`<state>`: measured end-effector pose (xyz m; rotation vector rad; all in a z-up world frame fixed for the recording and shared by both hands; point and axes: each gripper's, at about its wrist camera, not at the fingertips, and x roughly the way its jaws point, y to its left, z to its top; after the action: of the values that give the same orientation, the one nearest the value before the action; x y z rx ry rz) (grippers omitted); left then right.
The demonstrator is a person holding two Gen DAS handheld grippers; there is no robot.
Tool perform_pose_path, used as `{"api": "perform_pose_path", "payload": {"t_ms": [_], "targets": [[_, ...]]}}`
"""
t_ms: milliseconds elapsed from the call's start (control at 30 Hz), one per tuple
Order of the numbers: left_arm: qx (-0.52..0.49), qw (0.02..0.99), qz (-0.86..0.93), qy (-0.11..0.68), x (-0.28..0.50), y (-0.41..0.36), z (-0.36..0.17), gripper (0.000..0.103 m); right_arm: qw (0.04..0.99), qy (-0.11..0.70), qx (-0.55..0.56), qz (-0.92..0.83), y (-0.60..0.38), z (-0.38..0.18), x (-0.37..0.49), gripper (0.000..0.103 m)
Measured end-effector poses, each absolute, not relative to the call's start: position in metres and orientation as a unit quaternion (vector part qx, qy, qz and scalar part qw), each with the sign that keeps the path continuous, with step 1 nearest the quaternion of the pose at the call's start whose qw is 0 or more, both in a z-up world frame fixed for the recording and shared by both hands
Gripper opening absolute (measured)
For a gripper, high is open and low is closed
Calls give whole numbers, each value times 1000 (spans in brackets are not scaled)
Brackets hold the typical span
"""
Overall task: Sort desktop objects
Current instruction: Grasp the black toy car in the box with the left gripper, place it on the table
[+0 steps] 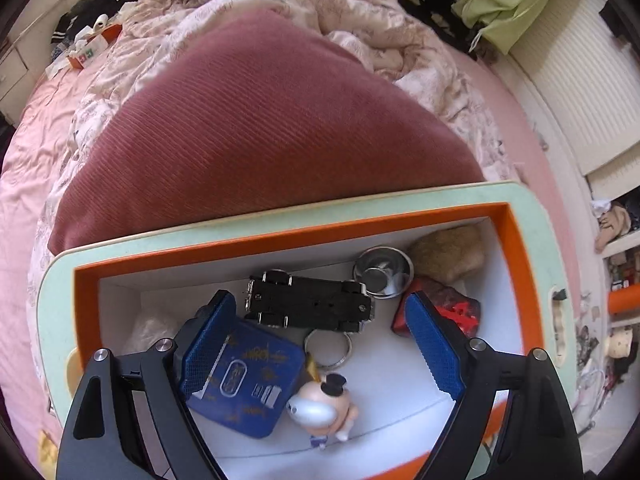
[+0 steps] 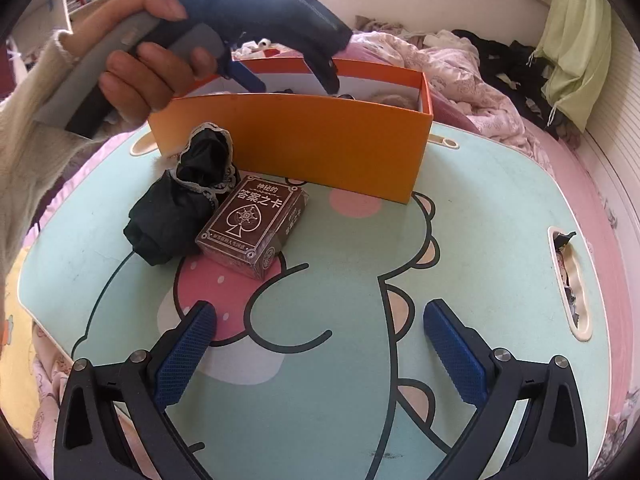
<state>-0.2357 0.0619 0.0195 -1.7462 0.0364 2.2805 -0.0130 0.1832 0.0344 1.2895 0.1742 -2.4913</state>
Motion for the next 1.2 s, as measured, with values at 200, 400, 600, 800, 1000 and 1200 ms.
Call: {"api": "perform_pose_path", "payload": {"t_ms": [200, 400, 600, 800, 1000, 1200], "targets": [[-617, 135, 775, 33, -241, 67, 4, 72, 165, 61, 452, -874, 183, 34, -13, 103], [-587, 152, 795, 23, -232, 55, 23, 72, 165, 61, 452, -875, 184, 34, -13, 103], [-497, 200, 844, -36, -173, 15, 100, 72, 165, 61, 452, -875, 185, 33, -12, 103], [-476, 136, 868, -40, -82, -30, 89, 72, 165, 61, 452, -874, 185, 33, -13, 103], [-472, 97, 875, -48, -30, -27, 35, 72, 165, 61, 452, -875, 186, 32, -13, 103], [-429, 94, 894, -90, -24, -24, 26, 73, 165, 61, 452, -875, 186, 32, -13, 103]]}}
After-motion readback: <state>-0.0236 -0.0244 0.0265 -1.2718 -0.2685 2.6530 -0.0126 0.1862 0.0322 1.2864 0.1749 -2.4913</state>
